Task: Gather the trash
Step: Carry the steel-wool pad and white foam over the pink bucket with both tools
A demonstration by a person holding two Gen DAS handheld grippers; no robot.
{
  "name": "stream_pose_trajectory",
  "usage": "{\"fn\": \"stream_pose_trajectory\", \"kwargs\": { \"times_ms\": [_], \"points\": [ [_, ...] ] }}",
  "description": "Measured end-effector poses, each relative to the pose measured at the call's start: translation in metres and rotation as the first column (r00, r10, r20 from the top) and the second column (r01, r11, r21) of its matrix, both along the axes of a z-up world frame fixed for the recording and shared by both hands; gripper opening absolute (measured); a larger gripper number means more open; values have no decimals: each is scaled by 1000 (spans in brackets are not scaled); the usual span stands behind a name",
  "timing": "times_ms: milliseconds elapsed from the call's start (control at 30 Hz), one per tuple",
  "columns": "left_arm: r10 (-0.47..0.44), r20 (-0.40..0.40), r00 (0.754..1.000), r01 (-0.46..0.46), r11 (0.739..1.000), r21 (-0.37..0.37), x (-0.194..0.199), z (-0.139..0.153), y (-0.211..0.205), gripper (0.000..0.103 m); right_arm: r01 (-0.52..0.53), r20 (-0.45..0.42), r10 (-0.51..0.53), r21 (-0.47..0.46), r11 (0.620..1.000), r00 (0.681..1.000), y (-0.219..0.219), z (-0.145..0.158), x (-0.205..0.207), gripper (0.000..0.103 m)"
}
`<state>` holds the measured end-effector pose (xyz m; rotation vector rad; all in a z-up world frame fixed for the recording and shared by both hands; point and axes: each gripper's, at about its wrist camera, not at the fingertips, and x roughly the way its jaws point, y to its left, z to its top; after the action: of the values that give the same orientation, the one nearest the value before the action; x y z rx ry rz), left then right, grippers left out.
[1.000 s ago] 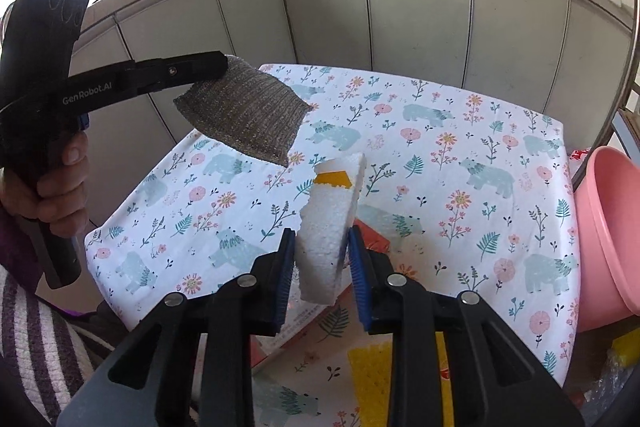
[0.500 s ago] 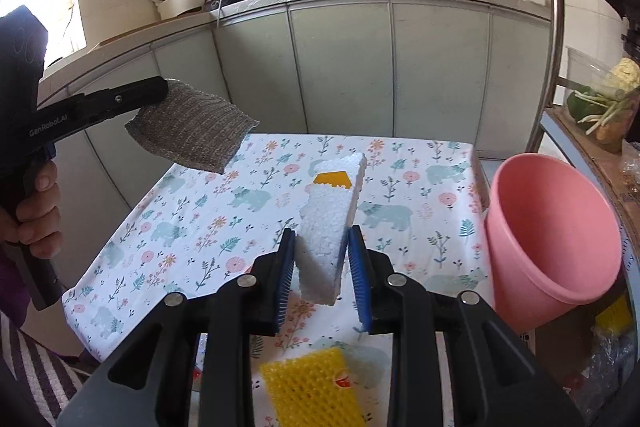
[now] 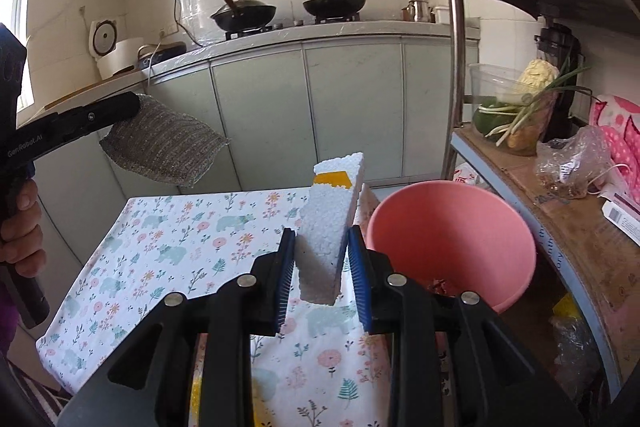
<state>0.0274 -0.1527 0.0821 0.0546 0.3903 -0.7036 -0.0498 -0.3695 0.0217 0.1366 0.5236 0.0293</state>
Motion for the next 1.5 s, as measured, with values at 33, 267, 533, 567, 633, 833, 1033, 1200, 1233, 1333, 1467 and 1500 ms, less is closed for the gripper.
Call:
{"fn": "stream_pose_trajectory", "kwargs": {
  "times_ms": [33,267,533,567,633,833,1033,1200,1233,1333,1467,1500],
  "points": [
    [-14,7,1000,14,1000,-1,1,2,-8,3,11,3,-11,4,1000,1000,-4,0,0,28],
    [-92,22,995,92,996,21,12,4,-65,3,90,7,-90,31,995,996,-33,-5,8,28],
    [-162,29,986,160,985,66,27,-9,-130,3,157,-28,-156,52,986,987,-59,-23,25,28],
    [-170,29,985,168,983,73,29,-12,-137,3,164,-35,-162,56,985,986,-62,-26,28,28],
    [-183,22,983,180,980,87,33,-19,-148,3,178,-50,-175,65,982,983,-67,-32,33,28],
    [-201,-13,979,201,972,121,48,-38,-176,3,205,-96,-197,86,975,976,-79,-52,47,28],
    [-219,-63,974,226,964,143,61,-61,-198,3,228,-139,-214,93,969,967,-86,-69,59,28],
    [-232,-97,968,245,957,156,67,-77,-209,3,258,-149,-242,98,961,959,-92,-77,62,28],
    [-232,-100,967,246,956,158,68,-79,-211,4,265,-154,-248,101,959,957,-94,-78,62,28],
    [-237,-125,963,255,955,151,71,-83,-214,6,284,-183,-263,98,954,947,-99,-82,65,28],
    [-240,-146,960,258,958,126,75,-82,-212,18,301,-205,-278,92,949,938,-104,-87,66,29],
    [-239,-150,959,258,959,120,75,-81,-211,18,303,-208,-280,90,949,937,-104,-88,67,29]
  ]
}}
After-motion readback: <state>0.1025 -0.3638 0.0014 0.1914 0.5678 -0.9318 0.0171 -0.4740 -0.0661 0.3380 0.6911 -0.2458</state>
